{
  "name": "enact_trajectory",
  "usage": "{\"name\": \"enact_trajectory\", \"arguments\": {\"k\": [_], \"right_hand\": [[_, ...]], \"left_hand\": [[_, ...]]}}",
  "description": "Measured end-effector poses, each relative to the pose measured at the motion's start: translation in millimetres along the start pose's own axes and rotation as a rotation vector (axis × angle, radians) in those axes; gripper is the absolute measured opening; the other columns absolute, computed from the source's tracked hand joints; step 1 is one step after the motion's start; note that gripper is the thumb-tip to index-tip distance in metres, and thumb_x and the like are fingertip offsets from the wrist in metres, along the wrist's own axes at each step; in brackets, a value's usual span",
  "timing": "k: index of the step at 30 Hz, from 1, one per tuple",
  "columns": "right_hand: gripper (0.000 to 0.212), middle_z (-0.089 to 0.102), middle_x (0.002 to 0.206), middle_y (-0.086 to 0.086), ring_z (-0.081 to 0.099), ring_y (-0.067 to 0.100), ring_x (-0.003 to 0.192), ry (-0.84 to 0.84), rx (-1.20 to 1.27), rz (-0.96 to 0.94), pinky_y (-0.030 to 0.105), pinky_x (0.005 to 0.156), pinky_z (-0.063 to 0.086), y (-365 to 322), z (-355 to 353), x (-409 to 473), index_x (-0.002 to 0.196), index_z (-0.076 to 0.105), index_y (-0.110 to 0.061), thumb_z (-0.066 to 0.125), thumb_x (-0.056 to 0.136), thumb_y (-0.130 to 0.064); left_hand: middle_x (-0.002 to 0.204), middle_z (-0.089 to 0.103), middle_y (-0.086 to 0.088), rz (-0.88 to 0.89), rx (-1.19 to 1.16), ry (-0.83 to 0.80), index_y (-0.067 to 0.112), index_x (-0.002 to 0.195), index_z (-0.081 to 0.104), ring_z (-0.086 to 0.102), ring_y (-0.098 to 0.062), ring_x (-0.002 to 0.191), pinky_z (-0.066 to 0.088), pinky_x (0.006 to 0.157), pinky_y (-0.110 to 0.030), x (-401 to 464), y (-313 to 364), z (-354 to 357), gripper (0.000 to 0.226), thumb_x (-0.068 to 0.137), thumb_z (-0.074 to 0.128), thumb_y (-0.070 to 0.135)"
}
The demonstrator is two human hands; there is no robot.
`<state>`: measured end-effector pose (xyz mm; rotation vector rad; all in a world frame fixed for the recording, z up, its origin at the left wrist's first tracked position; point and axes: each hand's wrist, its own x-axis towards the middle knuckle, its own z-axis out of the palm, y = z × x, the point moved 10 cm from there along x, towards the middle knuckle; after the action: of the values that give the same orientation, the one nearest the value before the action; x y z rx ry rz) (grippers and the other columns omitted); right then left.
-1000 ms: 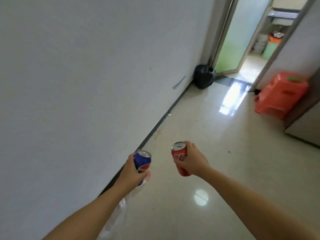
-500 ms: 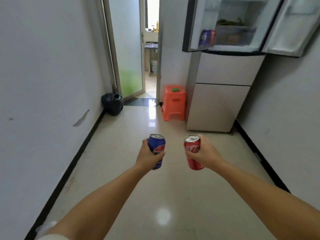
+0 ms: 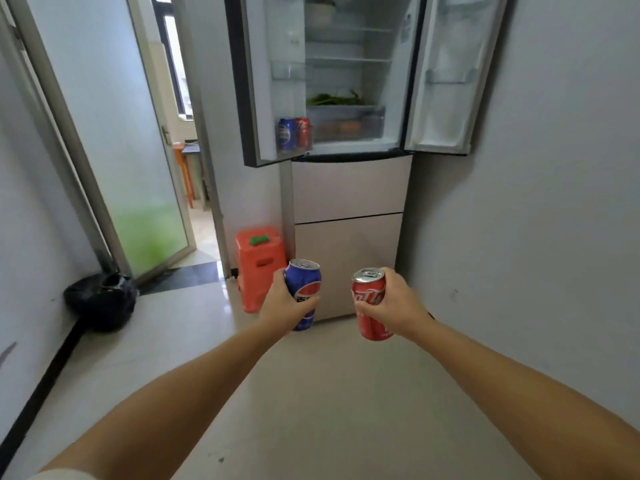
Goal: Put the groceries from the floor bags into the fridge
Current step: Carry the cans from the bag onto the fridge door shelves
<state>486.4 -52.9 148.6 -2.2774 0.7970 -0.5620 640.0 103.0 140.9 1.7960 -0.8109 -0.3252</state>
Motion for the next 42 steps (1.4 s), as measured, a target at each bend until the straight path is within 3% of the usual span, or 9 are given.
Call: {"name": "enact_trajectory", "arguments": {"k": [5,11,15,19,24,29,37,39,42], "right_hand": [[0.072,0.052,0.123,0.000,0.058,0.020,0.106,0.136,0.016,0.054,0.040,0.092,0.051,36.3,-63.1,88.5,0.127,0.042,-0.023,0.078,0.067,-0.041],[0.074,0.051,0.127,0.002,0.056,0.021,0.110,0.208,-0.027,0.100,0.040,0.093,0.052,97.3,-117.5,184.9,0.131,0.040,-0.022,0.079,0.070,-0.039],[0.076,0.051,0.131,0.001,0.055,0.021,0.114,0.204,-0.057,0.044,0.042,0.095,0.051,120.2,-152.8,270.5,0.133,0.038,-0.024,0.079,0.071,-0.040],[0.078,0.049,0.132,0.000,0.054,0.021,0.115,0.157,-0.066,-0.068,0.039,0.096,0.049,112.1,-180.1,364.9,0.135,0.037,-0.024,0.079,0.071,-0.038],[0.067,0.053,0.127,0.000,0.054,0.018,0.113,0.034,0.108,-0.222,0.040,0.097,0.048,69.9,-171.4,482.6,0.128,0.042,-0.024,0.079,0.073,-0.029],[0.063,0.055,0.122,0.002,0.054,0.017,0.107,0.002,0.309,-0.335,0.032,0.086,0.045,-10.4,-158.9,593.7,0.129,0.041,-0.018,0.076,0.078,-0.031],[0.058,0.053,0.110,-0.004,0.054,0.006,0.092,0.077,0.571,-0.690,0.020,0.074,0.045,-196.0,-213.6,721.2,0.128,0.041,-0.014,0.074,0.081,-0.024],[0.060,0.054,0.112,-0.002,0.055,0.007,0.094,0.125,0.619,-0.753,0.022,0.078,0.047,-232.4,-219.9,746.6,0.127,0.041,-0.014,0.075,0.079,-0.024],[0.063,0.055,0.121,0.005,0.056,0.014,0.105,0.138,0.655,-0.828,0.028,0.087,0.048,-276.6,-207.2,784.1,0.127,0.041,-0.012,0.077,0.077,-0.024]], "left_hand": [[0.095,0.055,0.007,0.088,-0.011,-0.103,0.017,0.121,0.037,0.055,0.002,0.076,0.041,0.056,-0.007,113.3,46.9,58.3,0.058,0.077,0.074,0.012],[0.113,0.056,-0.001,0.119,-0.054,-0.198,0.017,0.127,0.035,0.057,-0.009,0.091,0.043,0.077,-0.021,219.6,69.1,155.1,0.064,0.077,0.075,0.014],[0.115,0.053,0.002,0.138,-0.109,-0.156,0.016,0.133,0.032,0.054,-0.011,0.098,0.043,0.086,-0.028,296.8,94.9,196.2,0.070,0.078,0.074,0.015],[0.113,0.051,0.005,0.164,-0.117,-0.047,0.018,0.134,0.030,0.054,-0.009,0.098,0.043,0.085,-0.026,378.8,128.2,200.4,0.072,0.077,0.075,0.016],[0.100,0.054,0.013,0.187,-0.076,0.140,0.023,0.123,0.034,0.057,-0.002,0.088,0.042,0.064,-0.009,462.8,149.6,155.9,0.063,0.077,0.076,0.019],[0.099,0.056,0.012,0.277,0.034,0.303,0.023,0.119,0.035,0.059,-0.007,0.094,0.045,0.079,-0.021,539.0,181.1,70.2,0.061,0.076,0.077,0.022],[0.093,0.054,0.015,0.517,0.202,0.524,0.013,0.119,0.039,0.056,0.003,0.082,0.046,0.061,-0.008,639.3,320.7,-72.2,0.056,0.078,0.075,0.022],[0.094,0.054,0.015,0.522,0.243,0.582,0.014,0.120,0.038,0.055,0.003,0.081,0.045,0.059,-0.009,658.0,342.4,-96.4,0.057,0.078,0.076,0.023],[0.101,0.054,0.006,0.477,0.268,0.673,0.012,0.123,0.036,0.057,-0.004,0.085,0.049,0.070,-0.020,685.2,349.0,-129.6,0.063,0.076,0.077,0.022]]}}
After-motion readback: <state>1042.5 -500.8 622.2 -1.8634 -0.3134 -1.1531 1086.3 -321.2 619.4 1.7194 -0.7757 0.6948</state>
